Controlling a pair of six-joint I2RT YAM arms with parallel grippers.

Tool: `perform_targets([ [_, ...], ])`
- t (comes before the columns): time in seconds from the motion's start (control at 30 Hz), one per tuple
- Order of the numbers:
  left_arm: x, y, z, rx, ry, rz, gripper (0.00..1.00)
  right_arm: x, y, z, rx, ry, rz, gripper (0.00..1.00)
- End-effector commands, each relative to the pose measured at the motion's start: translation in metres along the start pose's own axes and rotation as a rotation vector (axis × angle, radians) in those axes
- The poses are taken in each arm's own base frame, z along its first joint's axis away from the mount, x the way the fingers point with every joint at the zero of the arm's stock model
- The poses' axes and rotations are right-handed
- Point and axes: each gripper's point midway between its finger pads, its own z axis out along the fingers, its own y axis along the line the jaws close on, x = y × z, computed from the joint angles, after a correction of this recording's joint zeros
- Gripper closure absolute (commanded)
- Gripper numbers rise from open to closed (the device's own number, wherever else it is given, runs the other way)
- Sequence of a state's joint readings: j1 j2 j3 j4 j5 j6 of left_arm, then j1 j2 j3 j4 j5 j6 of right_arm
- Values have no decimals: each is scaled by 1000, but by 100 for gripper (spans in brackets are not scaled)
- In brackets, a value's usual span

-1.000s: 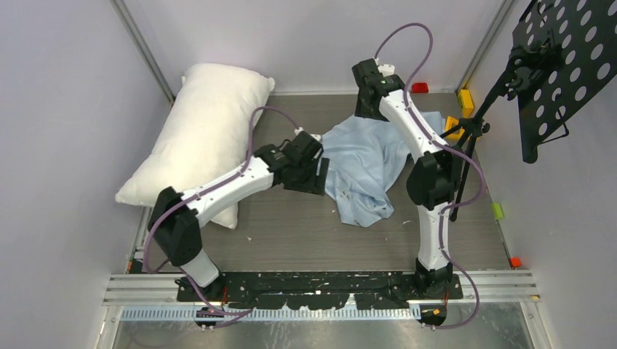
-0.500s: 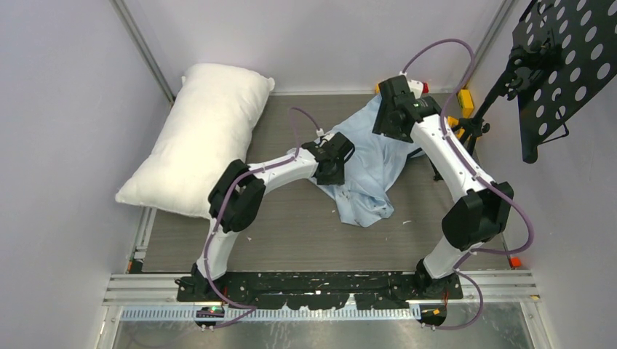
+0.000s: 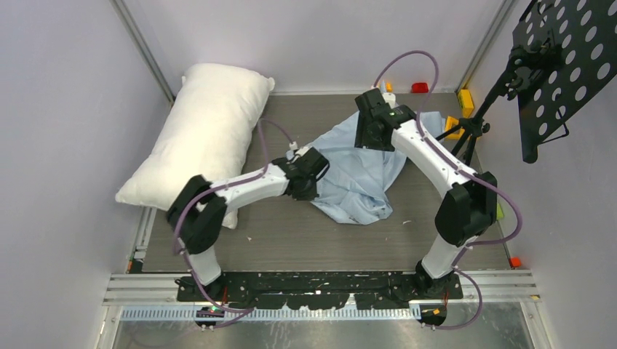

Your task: Put the pillow into the pillowcase

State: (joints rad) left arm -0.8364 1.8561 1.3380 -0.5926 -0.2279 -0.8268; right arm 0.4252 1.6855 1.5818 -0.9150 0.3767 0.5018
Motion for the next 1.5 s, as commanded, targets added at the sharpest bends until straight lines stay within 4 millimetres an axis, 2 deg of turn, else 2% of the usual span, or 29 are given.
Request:
perform_targets([
  [0.0, 19, 45, -32, 5, -5, -100, 100, 16, 41, 10, -77, 17, -116, 34],
  [0.17, 56, 95, -42, -39, 60, -131, 100, 54, 87, 16, -151, 63, -288, 31],
  [0.27, 60, 111, -51, -41, 68, -157, 100, 78, 110, 19, -214, 108, -346, 30],
  [0.33, 54, 115, -60, -47, 62, -150, 93, 91, 125, 19, -257, 126, -374, 29],
  [0.53, 18, 115, -107, -44, -35, -82, 70, 121, 148, 16, -324, 162, -438, 28],
  [0.63, -16, 118, -136, -48, -127, -67, 57, 135, 151, 20, -345, 187, -442, 28],
  [0.7, -48, 125, -152, -69, -196, -70, 44, 142, 152, 23, -348, 204, -442, 28],
  [0.8, -84, 152, -160, -140, -221, -111, 24, 148, 155, 28, -350, 219, -441, 29],
  [0.87, -105, 180, -164, -235, -258, -136, 11, 145, 152, 31, -319, 205, -432, 29],
  [0.93, -116, 212, -168, -339, -276, -167, 6, 135, 147, 30, -276, 181, -417, 29],
  [1.07, -125, 273, -165, -393, -290, -307, 0, 116, 157, 16, -311, 126, -376, 28],
  [1.1, -125, 280, -159, -393, -280, -321, 0, 113, 158, 15, -311, 119, -371, 28],
  [1.13, -125, 297, -154, -416, -260, -358, 0, 112, 159, 15, -306, 119, -373, 27],
  [1.23, -113, 330, -136, -466, -166, -436, 1, 114, 160, 21, -294, 136, -384, 27],
  [1.27, -109, 334, -130, -461, -151, -457, 5, 115, 161, 21, -295, 139, -385, 27],
  [1.3, -105, 333, -125, -436, -140, -474, 15, 114, 164, 20, -304, 139, -379, 28],
  [1.33, -104, 328, -122, -404, -136, -476, 29, 113, 167, 18, -317, 138, -372, 28],
  [1.4, -97, 317, -117, -345, -130, -487, 66, 106, 175, 12, -350, 124, -354, 28],
  [1.43, -91, 311, -113, -310, -113, -489, 89, 104, 178, 10, -358, 118, -350, 28],
  [1.47, -88, 300, -112, -259, -100, -492, 99, 100, 180, 9, -362, 111, -349, 28],
])
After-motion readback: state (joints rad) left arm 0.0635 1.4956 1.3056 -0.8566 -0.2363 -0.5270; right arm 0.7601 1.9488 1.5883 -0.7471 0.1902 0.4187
